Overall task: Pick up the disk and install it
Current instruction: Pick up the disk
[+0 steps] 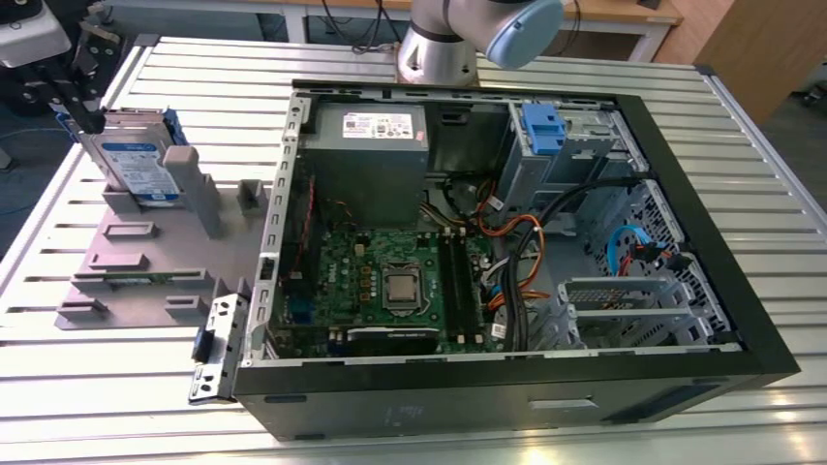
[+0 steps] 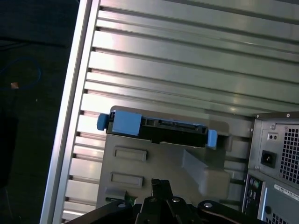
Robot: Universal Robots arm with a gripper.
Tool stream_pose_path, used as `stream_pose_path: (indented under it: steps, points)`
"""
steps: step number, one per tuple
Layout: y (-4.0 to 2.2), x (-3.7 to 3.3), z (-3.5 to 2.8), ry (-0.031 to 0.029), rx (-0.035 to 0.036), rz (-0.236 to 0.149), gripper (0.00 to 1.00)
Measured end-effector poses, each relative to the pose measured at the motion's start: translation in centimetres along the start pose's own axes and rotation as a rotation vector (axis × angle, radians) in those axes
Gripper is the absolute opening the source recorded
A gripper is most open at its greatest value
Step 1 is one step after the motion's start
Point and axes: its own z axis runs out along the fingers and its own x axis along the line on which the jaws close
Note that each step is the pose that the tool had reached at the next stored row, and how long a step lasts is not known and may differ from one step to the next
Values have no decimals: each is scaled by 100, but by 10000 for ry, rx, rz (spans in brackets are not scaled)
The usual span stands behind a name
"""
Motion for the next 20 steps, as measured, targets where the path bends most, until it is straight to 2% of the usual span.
stream_pose_path:
  steps: [20]
  points:
    - [0,0,1,30,-19,-749,10]
